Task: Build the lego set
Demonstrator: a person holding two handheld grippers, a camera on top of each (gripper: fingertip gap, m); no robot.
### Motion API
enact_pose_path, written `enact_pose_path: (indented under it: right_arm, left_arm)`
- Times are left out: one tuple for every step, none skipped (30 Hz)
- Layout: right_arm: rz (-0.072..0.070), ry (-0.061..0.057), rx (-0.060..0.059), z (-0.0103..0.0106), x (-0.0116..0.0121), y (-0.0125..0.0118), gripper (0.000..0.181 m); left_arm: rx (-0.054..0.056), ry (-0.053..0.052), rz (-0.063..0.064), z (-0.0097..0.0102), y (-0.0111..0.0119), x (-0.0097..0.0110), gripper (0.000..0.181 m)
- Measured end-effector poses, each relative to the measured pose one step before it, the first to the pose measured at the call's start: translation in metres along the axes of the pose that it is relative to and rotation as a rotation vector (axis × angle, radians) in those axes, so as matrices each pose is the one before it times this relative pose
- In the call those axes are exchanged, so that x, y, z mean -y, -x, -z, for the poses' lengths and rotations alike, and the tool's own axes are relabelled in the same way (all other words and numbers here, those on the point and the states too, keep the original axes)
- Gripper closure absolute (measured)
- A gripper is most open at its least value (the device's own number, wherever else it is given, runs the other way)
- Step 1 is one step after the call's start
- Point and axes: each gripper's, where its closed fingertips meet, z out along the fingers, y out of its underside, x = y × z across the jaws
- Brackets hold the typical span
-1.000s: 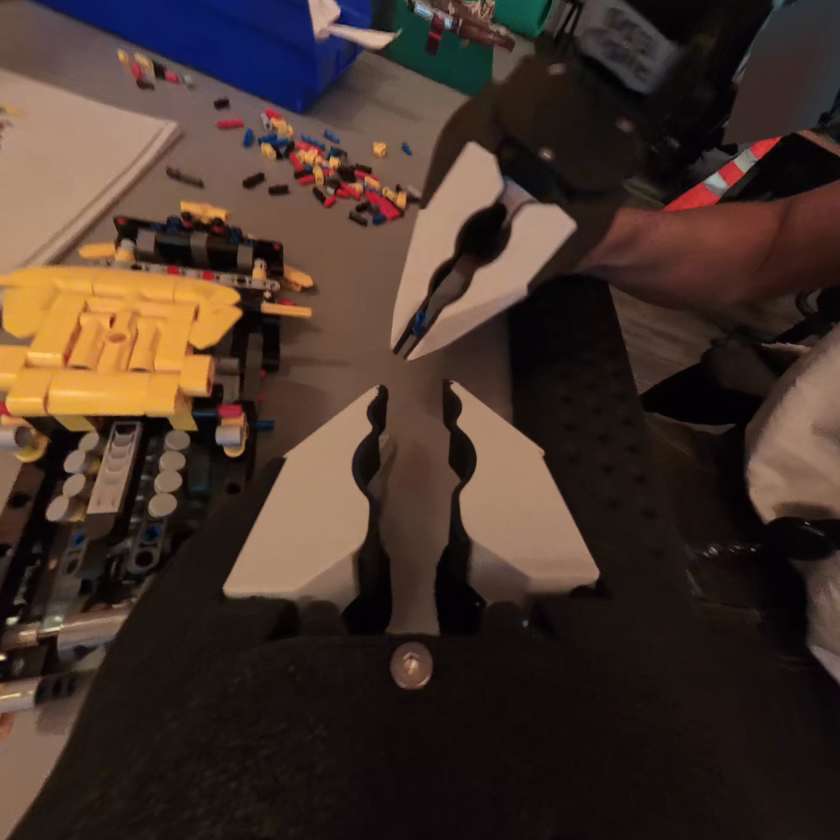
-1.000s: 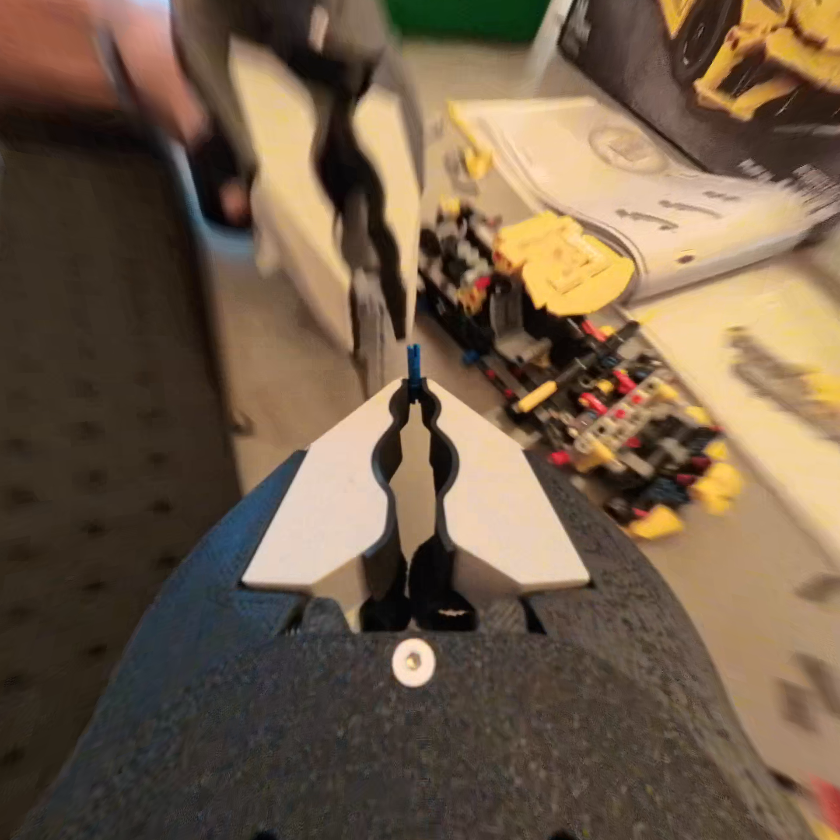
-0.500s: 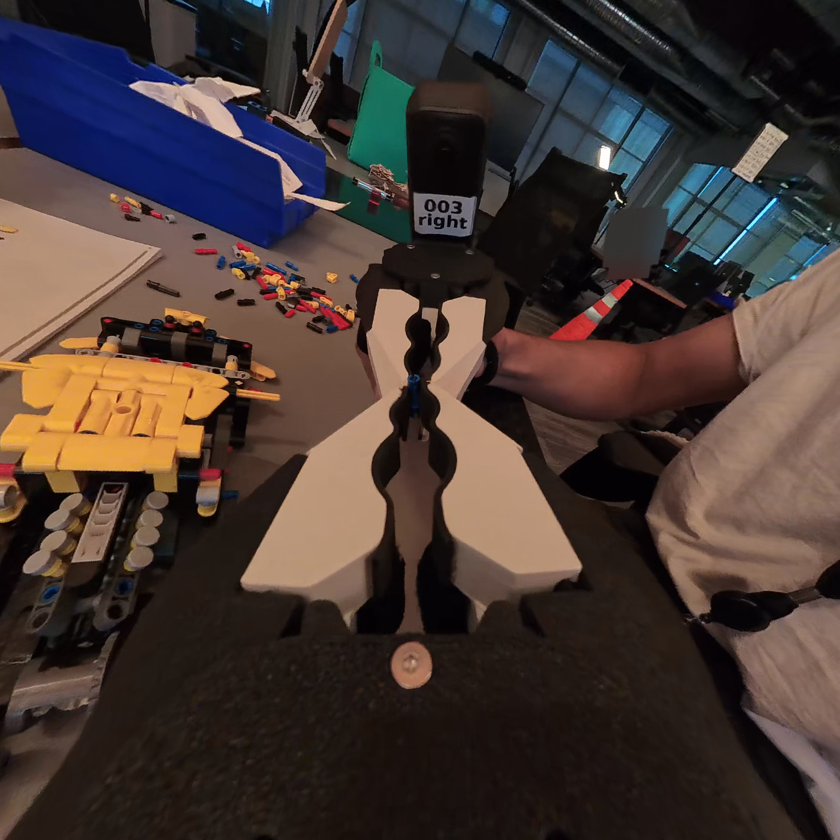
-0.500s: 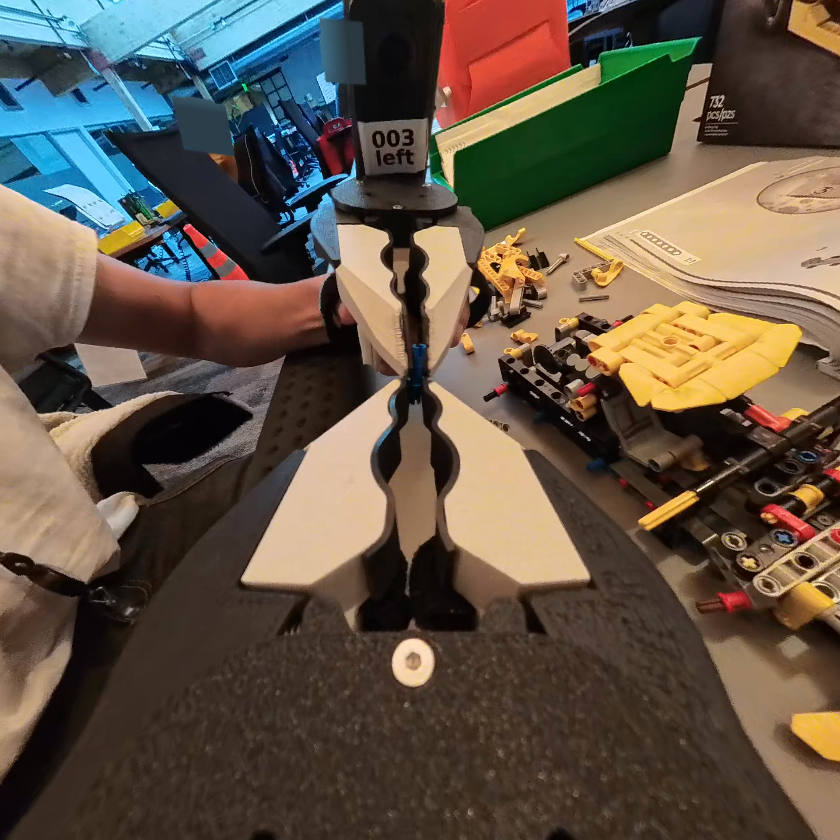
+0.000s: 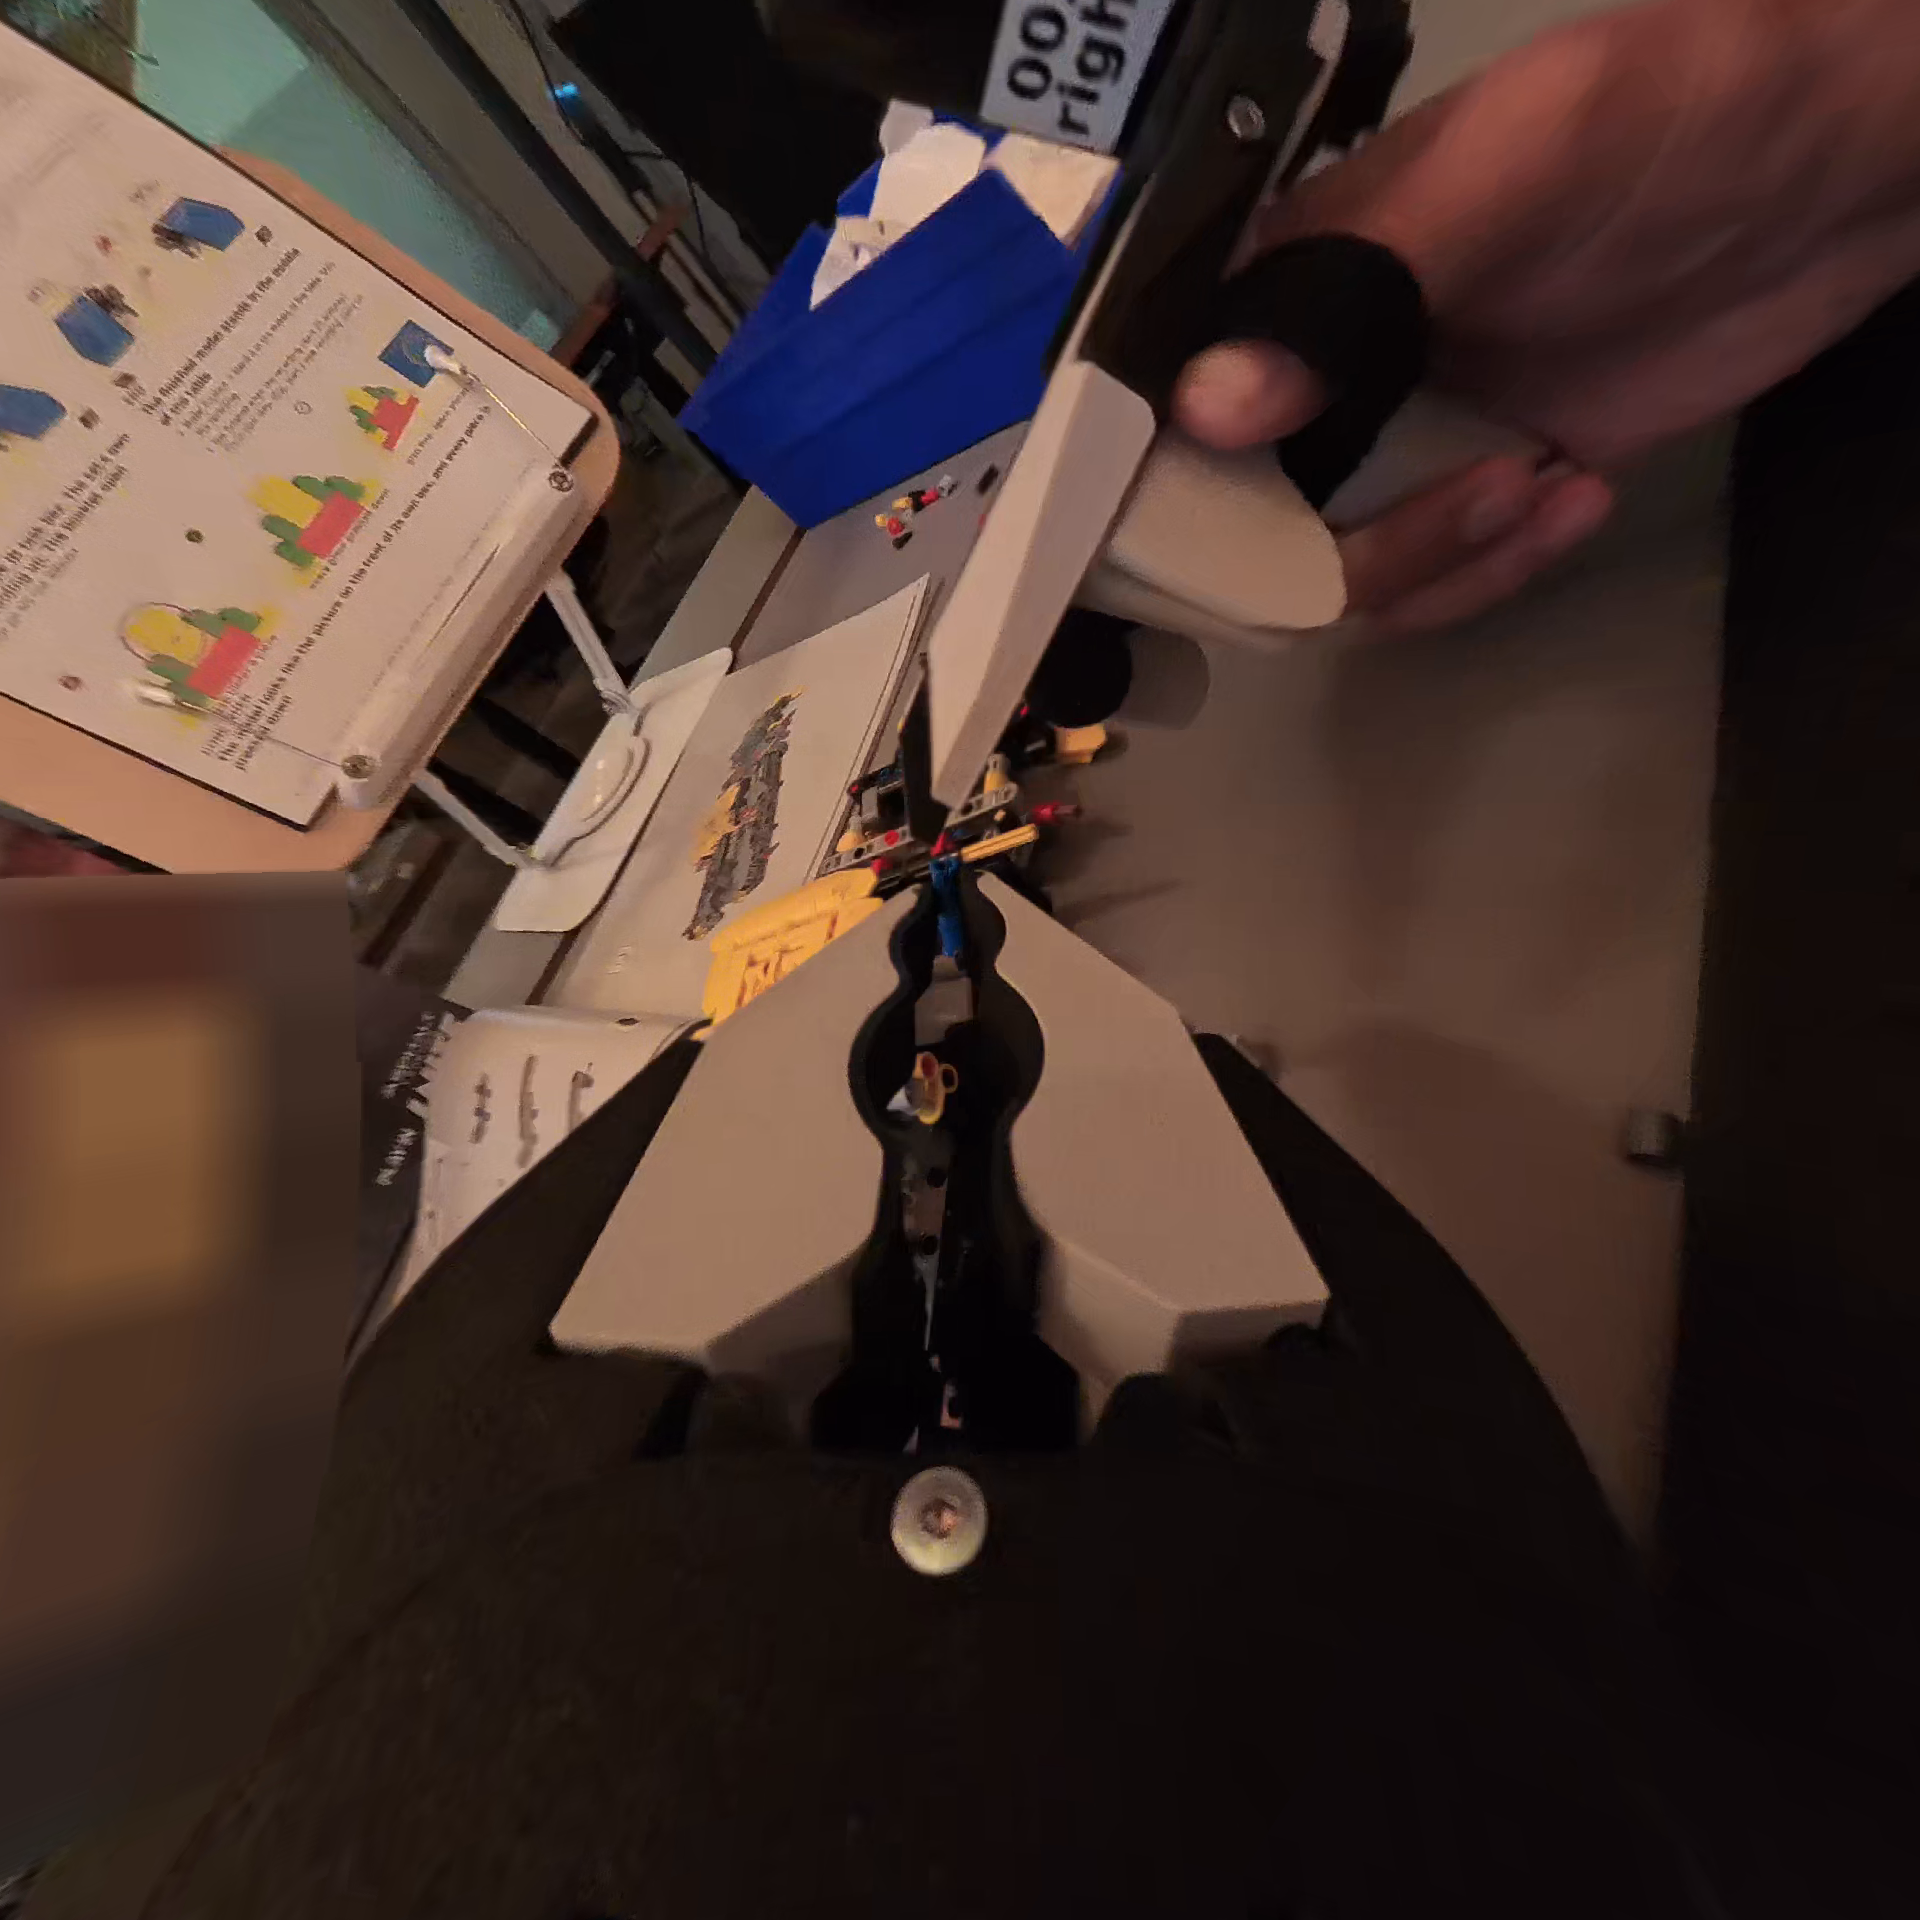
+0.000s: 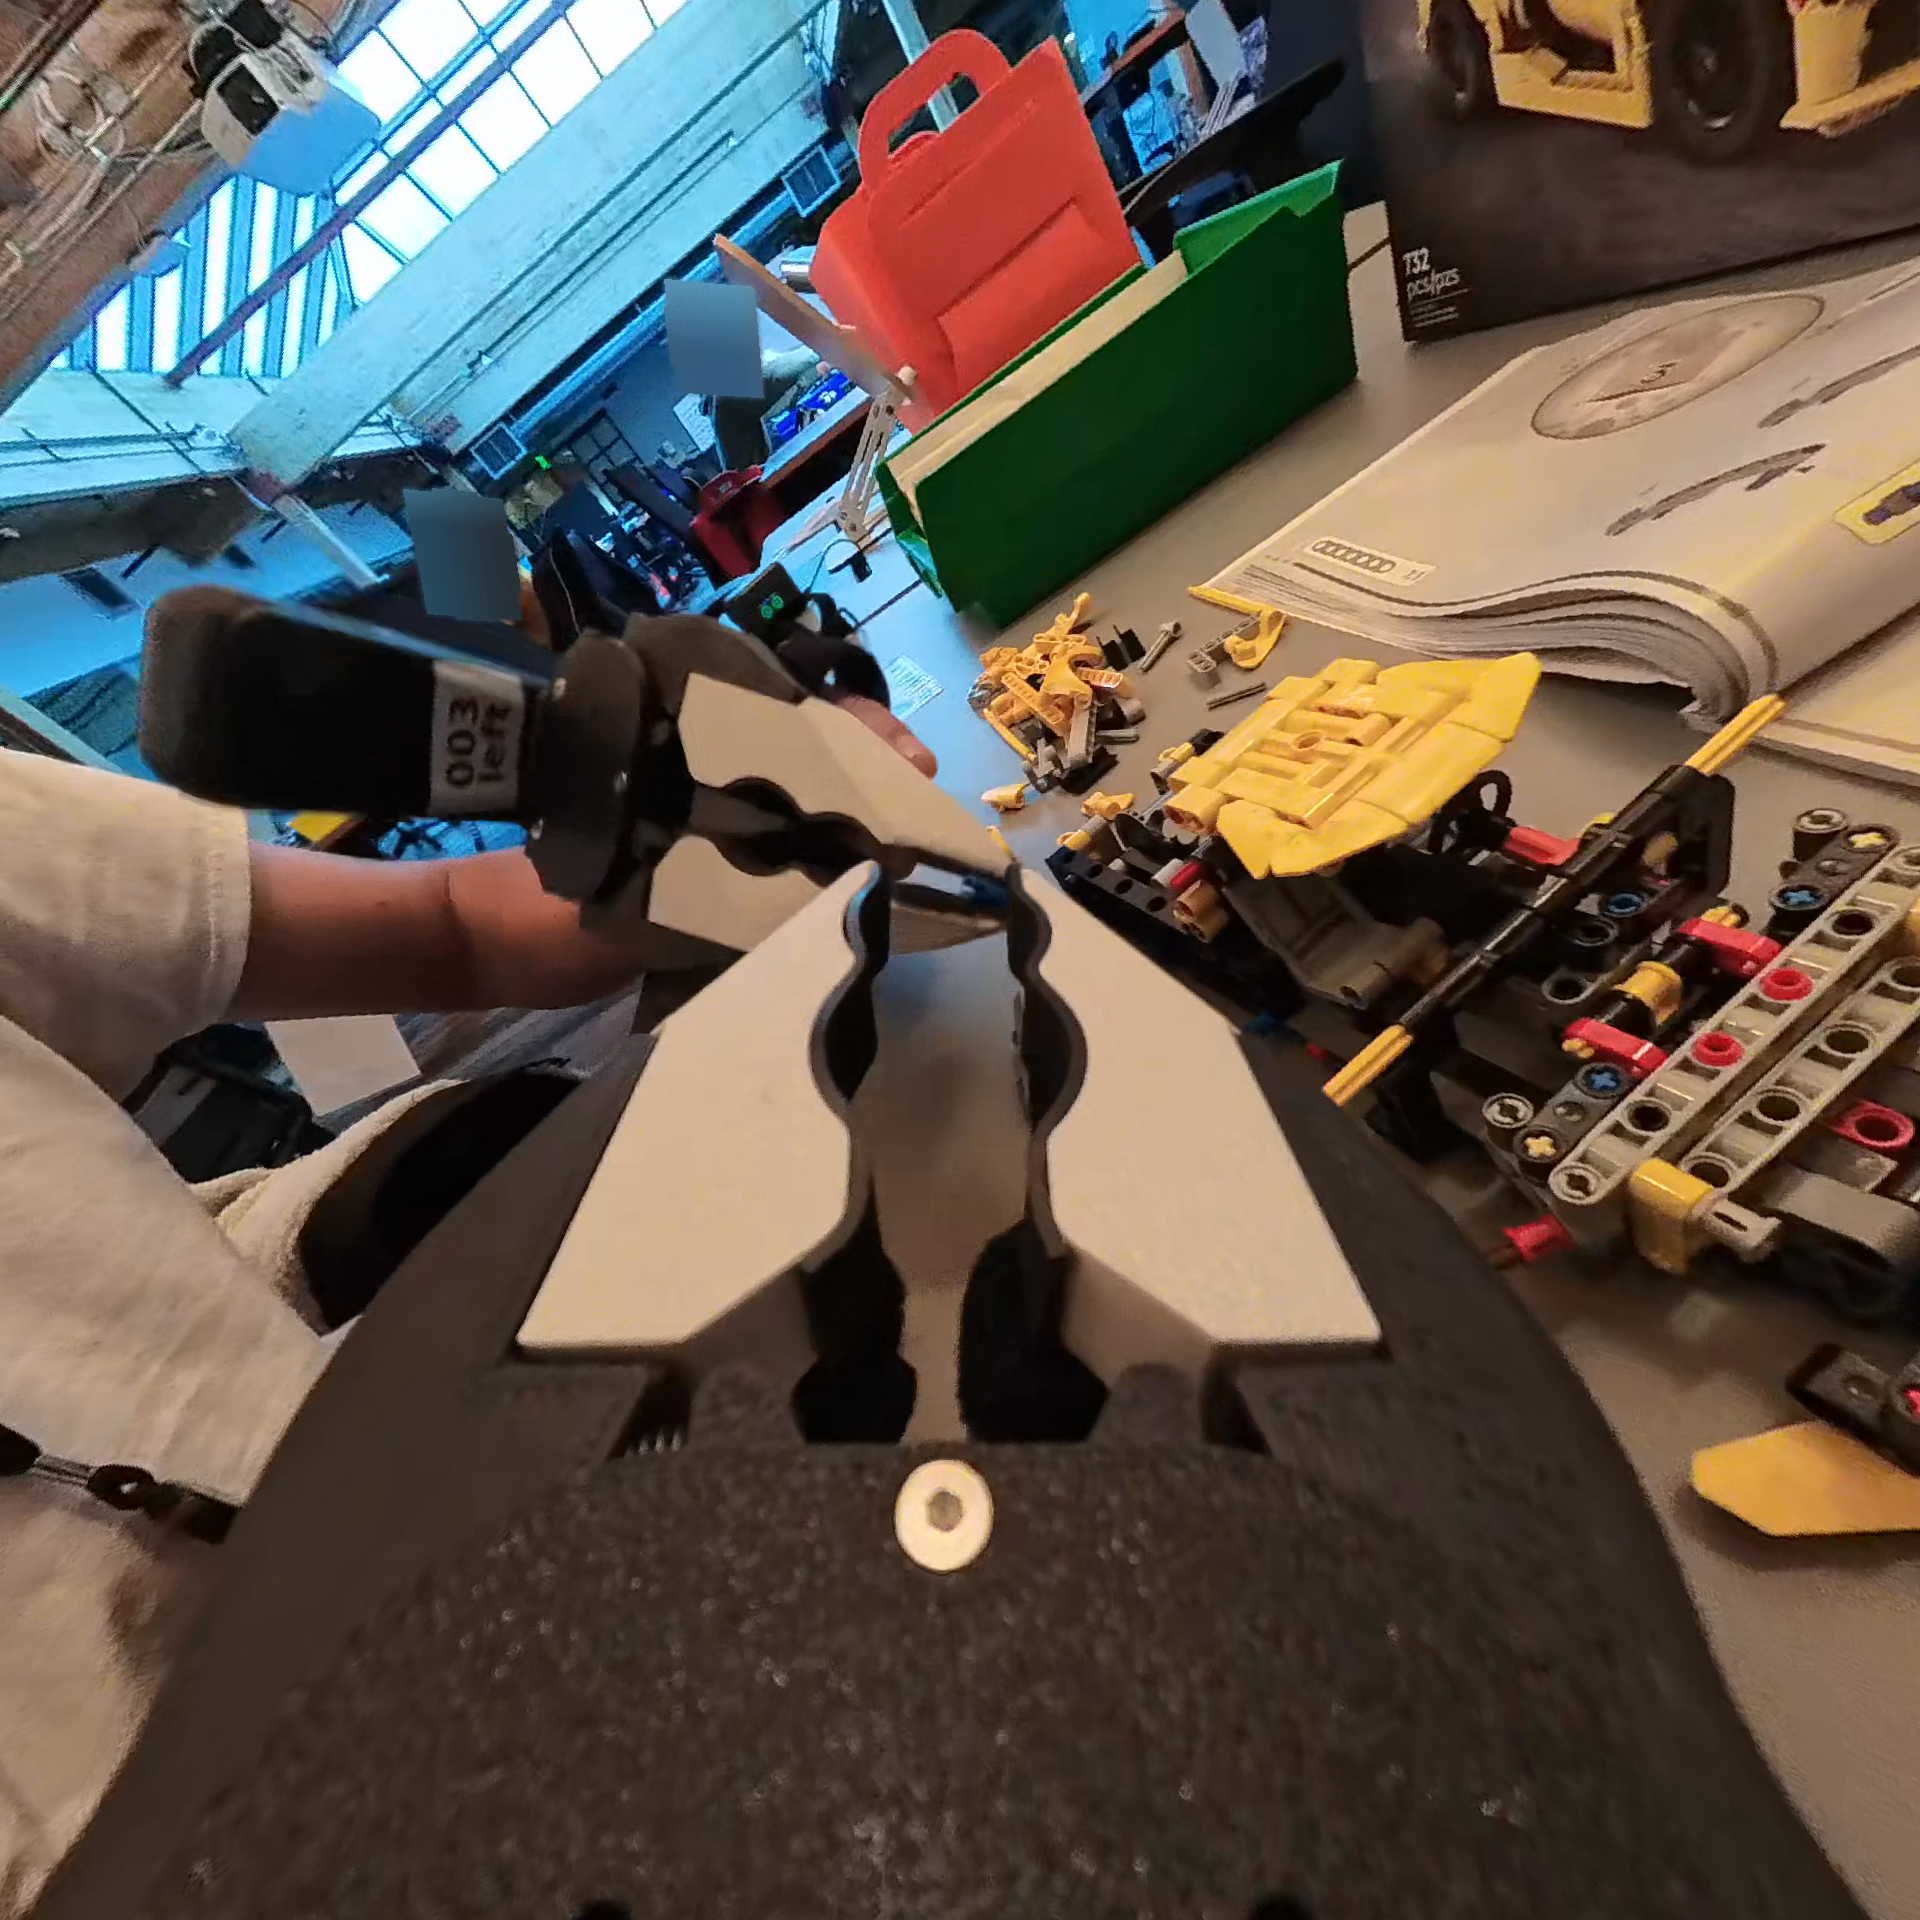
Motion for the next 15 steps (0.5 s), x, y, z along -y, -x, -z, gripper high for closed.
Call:
enact_pose_path:
  right_arm:
    - [0.0030, 0.0083, -0.0023, -0.00088, -0.00106, 0.00019, 0.160]
    - [0.0039, 0.0145, -0.0120, -0.00148, -0.00232, -0.00165, 0.160]
    - [0.0077, 0.0205, -0.0055, -0.00177, -0.00332, -0.00024, 0.161]
    - [0.0071, -0.0004, -0.0147, 0.00019, 0.00013, -0.00154, 0.162]
    - [0.0077, 0.0067, -0.0052, 0.00038, -0.00073, -0.00078, 0.163]
    - [-0.0068, -0.0088, 0.0085, 0.00017, 0.00123, 0.00059, 0.163]
    - [-0.0110, -0.0137, 0.0105, 0.00031, 0.00228, 0.00083, 0.165]
    - [0.0007, 0.0022, -0.0062, 0.00047, -0.00001, -0.00132, 0.167]
    - [0.0076, 0.0104, -0.0037, -0.00005, -0.00175, -0.00090, 0.169]
    - [-0.0021, 0.0029, -0.0042, 0.00023, -0.00073, -0.00110, 0.171]
    - [0.0040, 0.0031, -0.0007, 0.00060, -0.00022, -0.00047, 0.174]
    - [0.0001, 0.0030, 0.0059, 0.00033, 0.00008, 0.00053, 0.174]
    - [-0.0017, 0.0003, 0.0004, -0.00018, 0.00007, -0.00016, 0.174]
    - [0.0051, 0.0015, -0.0103, -0.00098, -0.00059, -0.00137, 0.174]
    - [0.0170, 0.0032, -0.0167, -0.00096, -0.00066, -0.00125, 0.173]
  left_arm:
    - [0.0183, 0.0198, -0.0330, -0.00160, -0.00132, -0.00079, 0.178]
    - [0.0234, 0.0094, -0.0337, -0.00083, 0.00010, 0.00036, 0.178]
    - [0.0219, 0.0032, -0.0253, -0.00006, 0.00110, 0.00118, 0.179]
    - [0.0070, 0.0114, 0.0012, -0.00098, 0.00032, -0.00102, 0.178]
    - [-0.0019, 0.0039, 0.0090, -0.00046, -0.00031, -0.00052, 0.178]
    - [0.0088, -0.0022, -0.0054, 0.00063, 0.00117, 0.00083, 0.178]
    - [0.0142, -0.0063, -0.0176, 0.00089, 0.00104, 0.00161, 0.179]
    - [0.0056, -0.0016, -0.0261, 0.00007, -0.00156, 0.00114, 0.178]
    - [0.0123, 0.0072, -0.0366, -0.00056, -0.00190, 0.00018, 0.178]
    - [0.0222, 0.0116, -0.0473, -0.00043, -0.00087, -0.00008, 0.178]
    - [0.0212, 0.0079, -0.0402, -0.00002, -0.00023, 0.00045, 0.178]
    - [0.0135, 0.0044, -0.0205, 0.00029, 0.00025, 0.00040, 0.178]
    - [0.0031, 0.0054, -0.0002, -0.00005, 0.00040, -0.00050, 0.178]
    - [-0.0061, 0.0069, 0.0140, -0.00045, -0.00002, -0.00141, 0.178]
    - [-0.0025, 0.0049, 0.0169, -0.00053, 0.00091, -0.00147, 0.178]
